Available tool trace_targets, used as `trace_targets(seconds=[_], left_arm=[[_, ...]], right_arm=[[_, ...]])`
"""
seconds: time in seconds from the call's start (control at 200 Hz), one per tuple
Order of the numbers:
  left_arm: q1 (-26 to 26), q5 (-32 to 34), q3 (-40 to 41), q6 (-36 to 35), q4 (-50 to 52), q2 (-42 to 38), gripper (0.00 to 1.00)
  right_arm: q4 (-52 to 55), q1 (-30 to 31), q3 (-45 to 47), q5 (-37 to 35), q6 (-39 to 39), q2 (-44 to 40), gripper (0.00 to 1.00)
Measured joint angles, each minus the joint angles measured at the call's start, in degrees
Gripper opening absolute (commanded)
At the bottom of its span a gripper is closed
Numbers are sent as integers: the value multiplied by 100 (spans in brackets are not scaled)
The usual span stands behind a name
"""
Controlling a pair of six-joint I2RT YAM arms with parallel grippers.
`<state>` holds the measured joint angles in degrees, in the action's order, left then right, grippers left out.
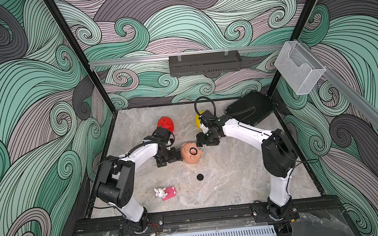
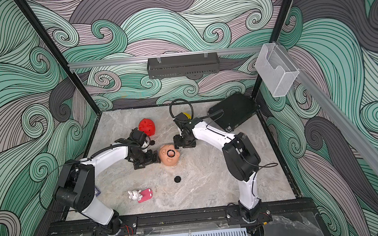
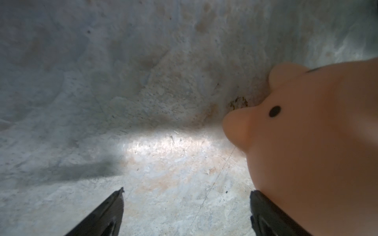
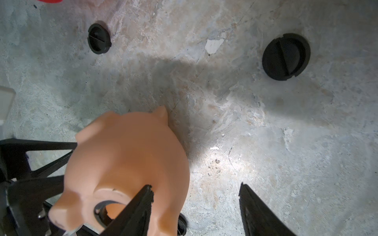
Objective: Close piggy banks
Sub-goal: Adjust the piggy bank at the center of the board.
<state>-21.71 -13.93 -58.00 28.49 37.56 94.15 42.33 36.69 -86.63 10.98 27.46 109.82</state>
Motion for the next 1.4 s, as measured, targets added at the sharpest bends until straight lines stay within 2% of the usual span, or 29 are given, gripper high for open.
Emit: trace_targets(seconds=[0.235,0.375,0.71,1.396], left_arm=[[74,4,2,2,83,-13,96],[83,7,223,68,221,-306,95],[85,-254,487,286,380,-455,88],[136,-151,-649,160,485,750,82]], right_arm=[[22,0,125,-11,2,-98,69],[37,-2,249,-39,2,-249,69],[37,-2,348,-37,0,-306,69],[48,-9,341,66,44,37,69]])
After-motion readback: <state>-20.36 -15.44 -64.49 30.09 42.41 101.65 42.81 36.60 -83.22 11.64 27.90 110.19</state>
